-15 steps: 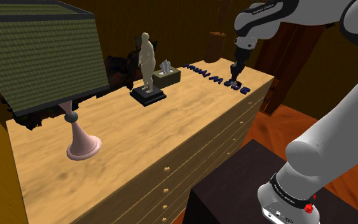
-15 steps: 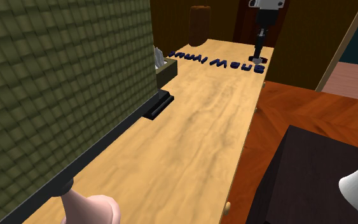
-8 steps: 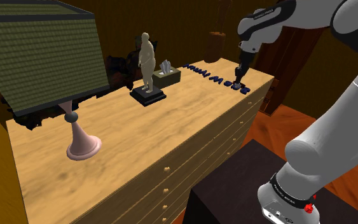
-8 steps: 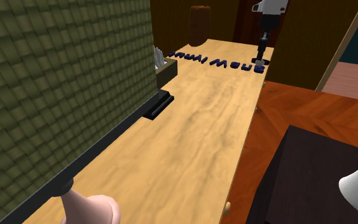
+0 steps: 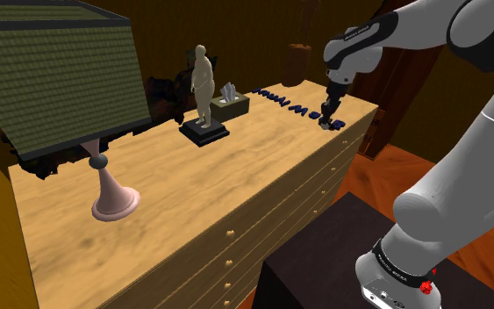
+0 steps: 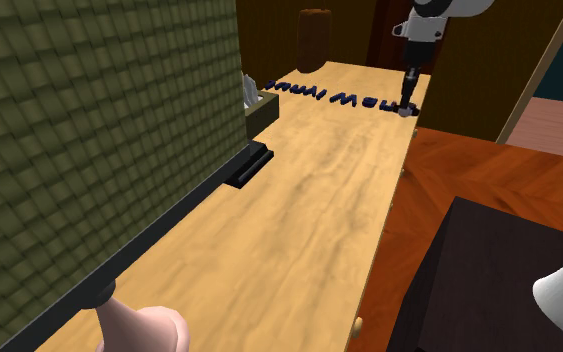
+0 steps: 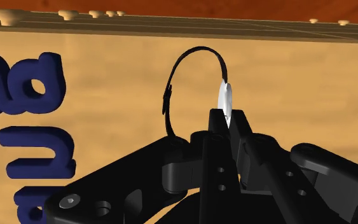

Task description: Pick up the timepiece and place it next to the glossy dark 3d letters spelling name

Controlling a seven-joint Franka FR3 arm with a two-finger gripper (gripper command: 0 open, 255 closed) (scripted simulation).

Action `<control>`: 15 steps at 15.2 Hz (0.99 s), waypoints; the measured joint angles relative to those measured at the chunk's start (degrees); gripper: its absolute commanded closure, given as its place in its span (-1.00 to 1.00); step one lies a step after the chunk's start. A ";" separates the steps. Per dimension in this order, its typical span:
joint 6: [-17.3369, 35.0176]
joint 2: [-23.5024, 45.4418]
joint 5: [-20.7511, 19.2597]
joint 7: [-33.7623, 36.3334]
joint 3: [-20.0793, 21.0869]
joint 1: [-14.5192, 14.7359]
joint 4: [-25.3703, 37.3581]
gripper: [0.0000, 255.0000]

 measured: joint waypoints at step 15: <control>4.45 2.06 0.68 -0.68 0.07 -0.01 -2.42 -1.00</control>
